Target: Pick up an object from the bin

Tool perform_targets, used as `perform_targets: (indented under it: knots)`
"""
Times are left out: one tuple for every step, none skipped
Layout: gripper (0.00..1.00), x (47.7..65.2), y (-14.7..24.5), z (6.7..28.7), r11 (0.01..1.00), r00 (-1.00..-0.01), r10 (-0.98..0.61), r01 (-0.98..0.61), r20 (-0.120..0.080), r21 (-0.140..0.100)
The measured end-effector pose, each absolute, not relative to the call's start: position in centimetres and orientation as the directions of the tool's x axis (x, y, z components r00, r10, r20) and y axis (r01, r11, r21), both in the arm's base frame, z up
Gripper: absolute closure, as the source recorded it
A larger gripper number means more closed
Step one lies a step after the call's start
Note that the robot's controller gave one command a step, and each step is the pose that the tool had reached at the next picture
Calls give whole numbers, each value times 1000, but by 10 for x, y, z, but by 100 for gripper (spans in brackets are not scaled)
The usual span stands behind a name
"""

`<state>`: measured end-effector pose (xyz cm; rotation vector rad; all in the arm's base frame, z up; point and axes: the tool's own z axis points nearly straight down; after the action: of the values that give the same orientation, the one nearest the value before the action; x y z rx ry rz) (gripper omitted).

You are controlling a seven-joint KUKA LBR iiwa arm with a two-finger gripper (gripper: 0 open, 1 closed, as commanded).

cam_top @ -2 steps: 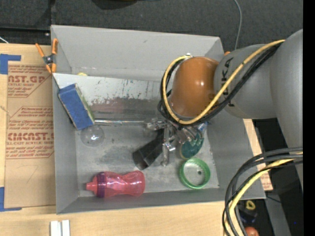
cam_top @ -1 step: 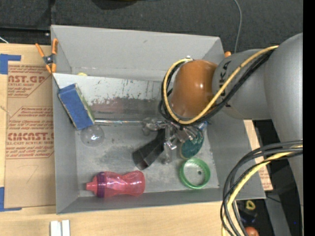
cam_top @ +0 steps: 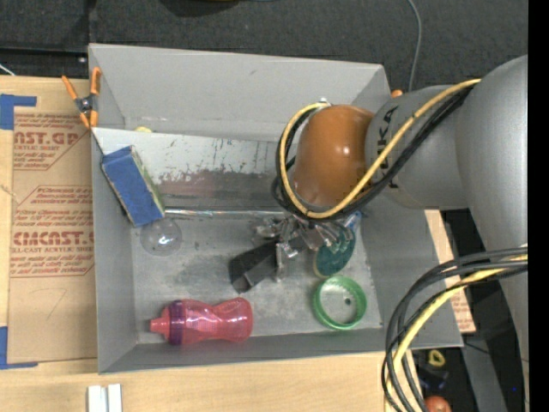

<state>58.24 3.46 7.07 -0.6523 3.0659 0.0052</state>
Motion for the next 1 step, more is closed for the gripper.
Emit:
perform_targets:
  knots:
    - [100, 582, 35, 71, 913, -913, -407, -407, -8, 2]
